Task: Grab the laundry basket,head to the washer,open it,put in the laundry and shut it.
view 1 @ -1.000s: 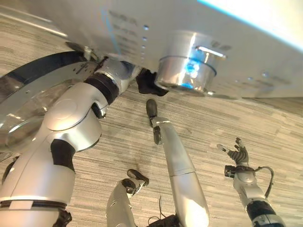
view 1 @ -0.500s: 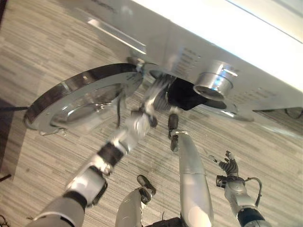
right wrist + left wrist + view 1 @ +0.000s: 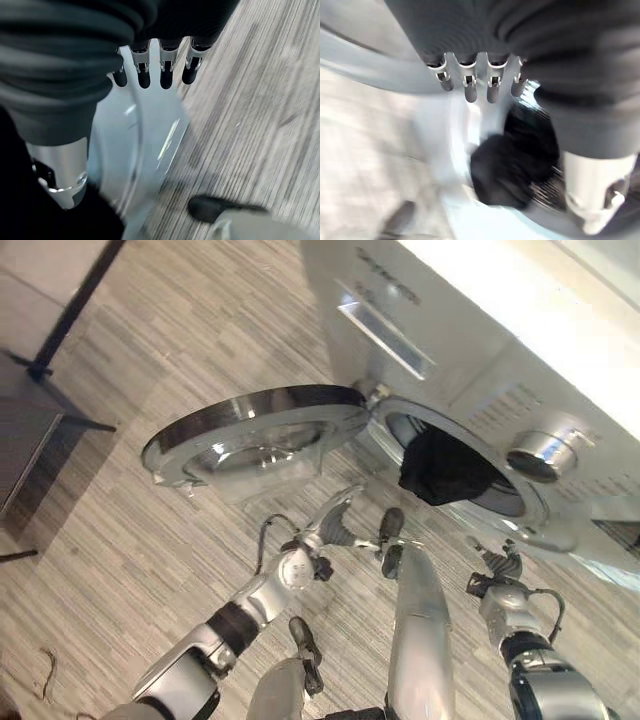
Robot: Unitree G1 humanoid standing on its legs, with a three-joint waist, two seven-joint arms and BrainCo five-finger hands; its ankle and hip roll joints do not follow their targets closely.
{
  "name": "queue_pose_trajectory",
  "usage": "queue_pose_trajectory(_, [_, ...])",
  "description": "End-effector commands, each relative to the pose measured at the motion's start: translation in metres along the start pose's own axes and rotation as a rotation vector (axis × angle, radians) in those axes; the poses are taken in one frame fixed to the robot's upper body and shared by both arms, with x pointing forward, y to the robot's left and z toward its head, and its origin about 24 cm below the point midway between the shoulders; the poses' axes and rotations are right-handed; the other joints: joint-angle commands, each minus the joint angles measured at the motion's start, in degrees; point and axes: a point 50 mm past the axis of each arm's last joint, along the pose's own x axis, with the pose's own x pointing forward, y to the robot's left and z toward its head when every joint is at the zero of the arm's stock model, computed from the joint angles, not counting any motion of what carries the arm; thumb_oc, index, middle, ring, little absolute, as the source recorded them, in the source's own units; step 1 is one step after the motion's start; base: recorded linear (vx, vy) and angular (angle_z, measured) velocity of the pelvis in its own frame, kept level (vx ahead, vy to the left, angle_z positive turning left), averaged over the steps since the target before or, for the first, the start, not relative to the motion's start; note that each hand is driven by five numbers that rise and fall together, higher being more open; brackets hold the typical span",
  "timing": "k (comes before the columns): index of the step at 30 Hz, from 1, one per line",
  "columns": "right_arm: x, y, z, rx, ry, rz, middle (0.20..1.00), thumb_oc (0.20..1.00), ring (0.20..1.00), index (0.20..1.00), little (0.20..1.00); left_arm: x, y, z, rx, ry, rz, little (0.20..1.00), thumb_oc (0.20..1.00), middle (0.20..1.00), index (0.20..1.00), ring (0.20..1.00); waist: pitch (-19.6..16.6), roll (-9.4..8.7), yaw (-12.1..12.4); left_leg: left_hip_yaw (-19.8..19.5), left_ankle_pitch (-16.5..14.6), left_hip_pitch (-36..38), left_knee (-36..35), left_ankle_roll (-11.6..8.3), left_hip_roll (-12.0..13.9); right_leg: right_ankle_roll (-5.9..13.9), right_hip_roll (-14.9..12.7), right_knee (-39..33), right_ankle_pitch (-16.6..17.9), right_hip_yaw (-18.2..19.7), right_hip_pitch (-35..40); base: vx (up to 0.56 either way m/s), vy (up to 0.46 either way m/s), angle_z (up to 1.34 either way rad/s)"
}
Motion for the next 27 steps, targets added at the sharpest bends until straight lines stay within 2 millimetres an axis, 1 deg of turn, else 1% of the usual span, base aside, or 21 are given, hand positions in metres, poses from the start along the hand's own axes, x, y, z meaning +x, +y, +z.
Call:
queue_pose_trajectory(1, [-0.005,-0.013,-0.032,0.088,0.138,-0.083,1.000,1.000,1.000,1.000,1.000,-0.002,-0.008,0.016,-0.069,-0.078,-0.029,1.000,1.000,1.000,1.000,1.000,-1.0,1.95,-0.2,-3.0,-8.3,5.3,1.9,7.30,-2.5,16.62,-3.2,-18.3,15.2,3.0,-0.7,-0.01,-0.036,0.33])
queue_pose_trajectory(6, [0.001,-0.003,-0.018,0.164,0.148,-0.071,1.000,1.000,1.000,1.000,1.000,-0.018,-0.009,0.004,-0.045,-0.049,-0.047,1.000,1.000,1.000,1.000,1.000,-0.8,3.99,2.4,-4.4,-6.8,2.1,1.7,7.05,-2.9,16.54,-3.6,-20.3,15.4,2.7,-0.3,0.00,-0.012,0.25])
queue_pose_trajectory(7, [0.001,-0.003,-0.018,0.164,0.148,-0.071,1.000,1.000,1.000,1.000,1.000,-0.018,-0.009,0.004,-0.044,-0.049,-0.047,1.000,1.000,1.000,1.000,1.000,-0.9,4.00,2.4,-4.4,-6.8,2.0,1.8,7.05,-2.9,16.54,-3.6,-20.4,15.5,2.7,-0.4,0.03,-0.015,0.15])
queue_pose_trajectory(8, [0.001,0.000,-0.015,0.161,0.140,-0.057,1.000,1.000,1.000,1.000,1.000,-0.020,-0.008,0.002,-0.037,-0.046,-0.041,1.000,1.000,1.000,1.000,1.000,-1.1,4.27,3.0,-4.6,-6.6,1.3,1.8,6.95,-3.0,16.51,-3.4,-21.3,15.7,2.8,-0.5,0.02,-0.008,0.05])
queue_pose_trajectory(10, [0.001,0.000,-0.015,0.160,0.140,-0.057,1.000,1.000,1.000,1.000,1.000,-0.021,-0.008,0.002,-0.038,-0.045,-0.041,1.000,1.000,1.000,1.000,1.000,-1.2,4.29,3.0,-4.6,-6.6,1.2,1.8,6.94,-3.0,16.50,-3.4,-21.4,15.8,2.8,-0.6,0.00,0.000,0.00])
queue_pose_trajectory(11, [0.004,0.003,-0.006,0.169,0.119,-0.050,1.000,1.000,1.000,1.000,1.000,-0.021,-0.007,0.002,-0.035,-0.044,-0.030,1.000,1.000,1.000,1.000,1.000,-1.3,4.51,3.4,-4.6,-6.4,0.5,1.7,6.95,-3.2,16.40,-3.1,-21.8,16.0,3.2,-1.0,0.02,-0.001,-0.03])
queue_pose_trajectory(12, [0.005,0.002,-0.003,0.175,0.111,-0.051,1.000,1.000,1.000,1.000,1.000,-0.021,-0.006,0.003,-0.037,-0.047,-0.025,1.000,1.000,1.000,1.000,1.000,-1.3,4.48,3.4,-4.7,-6.4,0.3,1.6,6.98,-3.3,16.35,-2.9,-21.8,16.0,3.4,-1.2,0.03,-0.012,-0.05])
queue_pose_trajectory(15, [0.009,-0.007,0.005,0.193,0.094,-0.083,1.000,1.000,1.000,1.000,1.000,-0.019,-0.005,0.005,-0.038,-0.056,-0.014,1.000,1.000,1.000,1.000,1.000,-1.4,4.52,3.6,-5.3,-5.9,-0.3,1.5,6.78,-3.2,16.24,-2.7,-22.0,15.8,3.7,-1.3,0.00,-0.009,-0.02])
queue_pose_trajectory(17, [0.014,-0.015,0.019,0.251,0.075,-0.105,1.000,1.000,1.000,1.000,1.000,-0.018,-0.005,0.009,-0.060,-0.071,-0.004,1.000,1.000,1.000,1.000,1.000,-1.7,4.95,4.0,-5.5,-5.9,-0.5,0.9,6.72,-3.2,16.20,-2.6,-21.7,15.7,3.7,-2.0,0.00,0.000,0.00])
queue_pose_trajectory(19, [0.015,-0.015,0.020,0.252,0.074,-0.105,1.000,1.000,1.000,1.000,1.000,-0.018,-0.005,0.009,-0.060,-0.072,-0.004,1.000,1.000,1.000,1.000,1.000,-1.7,4.99,4.1,-5.5,-5.9,-0.6,0.9,6.72,-3.2,16.20,-2.6,-21.6,15.7,3.8,-2.1,0.00,0.000,0.00])
queue_pose_trajectory(20, [0.017,-0.016,0.028,0.320,0.072,-0.093,1.000,1.000,1.000,1.000,1.000,-0.017,-0.005,0.011,-0.053,-0.079,-0.008,1.000,1.000,1.000,1.000,1.000,-1.7,5.26,4.4,-5.8,-6.0,-0.7,0.7,6.73,-3.1,16.23,-2.6,-21.0,15.4,4.2,-2.7,-0.03,-0.046,0.04])
queue_pose_trajectory(21, [0.019,-0.013,0.033,0.395,0.081,-0.061,1.000,1.000,1.000,1.000,1.000,-0.016,-0.006,0.012,-0.046,-0.084,-0.015,1.000,1.000,1.000,1.000,1.000,-1.7,5.60,4.9,-6.1,-5.7,-0.9,0.6,6.62,-3.0,16.27,-2.9,-20.4,15.1,4.2,-3.0,-0.04,-0.055,0.08])
queue_pose_trajectory(22, [0.019,-0.010,0.034,0.424,0.089,-0.040,1.000,1.000,1.000,1.000,1.000,-0.016,-0.007,0.013,-0.047,-0.085,-0.019,1.000,1.000,1.000,1.000,1.000,-1.7,5.72,5.1,-6.2,-5.5,-0.9,0.6,6.61,-2.9,16.22,-3.0,-20.2,15.0,4.3,-3.0,-0.03,-0.040,0.09])
queue_pose_trajectory(27, [0.020,-0.001,0.044,0.504,0.087,0.024,1.000,1.000,1.000,1.000,1.000,-0.017,-0.009,0.015,-0.045,-0.094,-0.048,1.000,1.000,1.000,1.000,1.000,-2.4,6.08,5.8,-6.5,-5.1,-0.8,0.4,6.39,-2.8,16.28,-3.2,-20.0,15.1,4.5,-2.9,0.00,-0.015,0.14])
